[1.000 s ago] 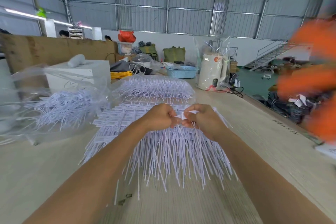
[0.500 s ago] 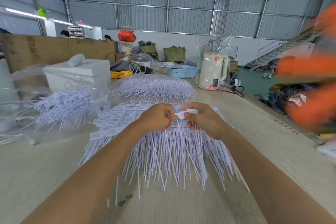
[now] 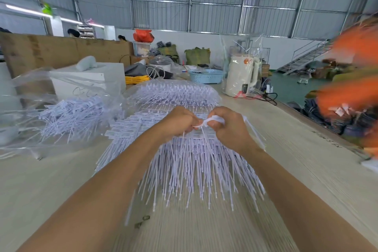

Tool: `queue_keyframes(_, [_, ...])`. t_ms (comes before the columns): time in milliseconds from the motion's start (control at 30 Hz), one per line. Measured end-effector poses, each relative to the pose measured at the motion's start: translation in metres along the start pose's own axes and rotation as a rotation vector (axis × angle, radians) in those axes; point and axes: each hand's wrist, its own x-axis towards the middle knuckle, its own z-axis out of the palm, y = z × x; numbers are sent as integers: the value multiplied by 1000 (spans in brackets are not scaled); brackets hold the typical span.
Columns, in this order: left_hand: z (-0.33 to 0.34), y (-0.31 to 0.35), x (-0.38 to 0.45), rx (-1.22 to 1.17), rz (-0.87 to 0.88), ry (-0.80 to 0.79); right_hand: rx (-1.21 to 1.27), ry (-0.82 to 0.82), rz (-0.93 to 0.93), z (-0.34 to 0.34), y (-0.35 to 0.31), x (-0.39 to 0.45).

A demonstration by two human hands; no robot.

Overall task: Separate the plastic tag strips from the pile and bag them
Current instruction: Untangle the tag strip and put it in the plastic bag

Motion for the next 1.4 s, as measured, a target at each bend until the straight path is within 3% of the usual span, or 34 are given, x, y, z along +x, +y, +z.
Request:
queue_keyframes(67, [-2,1,0,-12,-15,-13,27,36,47,1,5,3])
queue_keyframes(200, [-4,0,-5,113,17,-76,290,193,493,-24,28,17])
queue_keyframes(367, [-2,2,-5,189,50,-103,741,-48,638,-39,13,17])
queue_keyframes(467, [5,6,-6,297,77,-160,820,-231,663,-36,-7,17])
queue_keyframes(600, [5,4,-10,369,139,-132,485,-370,610,-22,-19,13])
queue_keyframes(667, [4,4,-10,344,164,-110,392,-349,583,-16,-20,10])
queue_keyframes(767, [1,3,-9,303,196,-59,612,-316,609,-10,-22,7])
queue_keyframes(867, [-4,0,-9,218,187,-84,551,-240,544,-9,-23,9])
queue_keyframes(1033, [-8,0,-7,330,163,-29,521,-111,525,-12,-17,10])
queue_keyframes(1200, [-5,-3,-9,211,141,-73,493,-110,478,-14,-16,11])
queue_keyframes(1400, [-2,-2,-3,202,148,60,461,-115,389,-11,-19,11])
